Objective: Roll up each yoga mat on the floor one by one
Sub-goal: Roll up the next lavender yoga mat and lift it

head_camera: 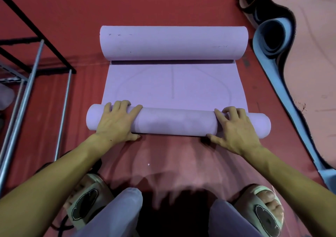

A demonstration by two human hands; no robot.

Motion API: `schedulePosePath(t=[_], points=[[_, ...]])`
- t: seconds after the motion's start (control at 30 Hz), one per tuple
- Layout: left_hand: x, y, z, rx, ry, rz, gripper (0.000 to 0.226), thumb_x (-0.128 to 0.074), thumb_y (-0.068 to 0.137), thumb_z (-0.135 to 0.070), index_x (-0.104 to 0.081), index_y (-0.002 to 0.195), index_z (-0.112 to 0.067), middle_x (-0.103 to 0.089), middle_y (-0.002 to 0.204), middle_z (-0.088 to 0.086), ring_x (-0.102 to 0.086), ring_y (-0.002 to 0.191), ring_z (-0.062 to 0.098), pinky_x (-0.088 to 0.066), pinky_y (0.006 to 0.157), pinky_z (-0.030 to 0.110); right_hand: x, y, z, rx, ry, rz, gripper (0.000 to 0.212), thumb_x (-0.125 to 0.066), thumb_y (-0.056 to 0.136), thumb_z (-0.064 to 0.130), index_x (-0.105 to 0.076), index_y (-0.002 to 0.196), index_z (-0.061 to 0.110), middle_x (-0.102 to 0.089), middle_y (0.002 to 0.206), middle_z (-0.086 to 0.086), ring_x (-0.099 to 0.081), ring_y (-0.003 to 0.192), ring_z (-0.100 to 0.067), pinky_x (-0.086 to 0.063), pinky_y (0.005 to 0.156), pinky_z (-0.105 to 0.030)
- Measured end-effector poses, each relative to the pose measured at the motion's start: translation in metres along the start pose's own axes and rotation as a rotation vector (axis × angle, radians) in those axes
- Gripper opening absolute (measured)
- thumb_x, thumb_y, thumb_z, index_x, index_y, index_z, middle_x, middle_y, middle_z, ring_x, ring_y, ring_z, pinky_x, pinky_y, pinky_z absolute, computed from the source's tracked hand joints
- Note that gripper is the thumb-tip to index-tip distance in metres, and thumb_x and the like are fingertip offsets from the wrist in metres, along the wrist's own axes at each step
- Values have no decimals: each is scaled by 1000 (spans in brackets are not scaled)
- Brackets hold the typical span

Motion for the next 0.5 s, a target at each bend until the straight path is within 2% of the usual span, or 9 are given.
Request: schedulePosePath(t=[0.07, 0.17, 0.27, 0.37, 0.43, 0.5], points=[[-1, 1, 0, 3, 30, 2, 113, -85, 57, -71, -41, 154, -31, -50, 139, 10, -49, 123, 34, -38, 104, 60, 3, 0, -2, 30, -1, -19, 92, -57, 81, 75, -53, 150, 14, -58, 128, -11, -51, 108, -37, -52, 91, -54], [-4, 3, -1, 17, 57, 10, 118, -88, 58, -66, -37, 157, -29, -50, 140, 7, -50, 123, 32, -39, 102, 61, 3, 0, -6, 13, 54, -48, 92, -76, 82, 63, -48, 150, 9, -65, 124, -9, -56, 106, -36, -51, 94, -52], [-3, 7, -1, 37, 76, -21, 110, -89, 56, -59, -45, 148, -17, -57, 131, 6, -56, 116, 31, -41, 100, 62, -1, 2, -7, 27, 70, -56, 75, -72, 84, 63, -54, 136, 12, -65, 132, -8, -56, 112, -34, -47, 102, -49], [-3, 9, 0, 44, 81, -43, 92, -92, 53, -52, -55, 127, -10, -62, 117, 7, -59, 104, 32, -43, 97, 64, -4, 0, -7, 46, 69, -81, 73, -68, 89, 62, -56, 139, 10, -61, 143, -11, -55, 123, -38, -43, 110, -52], [-5, 12, -1, 48, 115, -17, 96, -93, 53, -54, -55, 129, -9, -62, 119, 10, -58, 107, 35, -38, 103, 66, -5, -1, -6, 39, 46, -85, 80, -63, 87, 67, -54, 144, 11, -57, 149, -10, -51, 129, -42, -39, 113, -59], [-7, 14, -2, 69, 132, 6, 106, -93, 55, -57, -50, 140, -10, -57, 130, 15, -55, 117, 37, -35, 108, 65, -7, -2, -7, 35, -9, -37, 92, -68, 82, 72, -47, 151, 14, -51, 156, -7, -45, 135, -47, -31, 116, -65]])
Point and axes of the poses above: each hand's wrist, its own y-axis towards the middle knuckle, its own x-axis out of the back of the hand, z = x × y, the point moved 7 cm from there along y, towards the middle knuckle
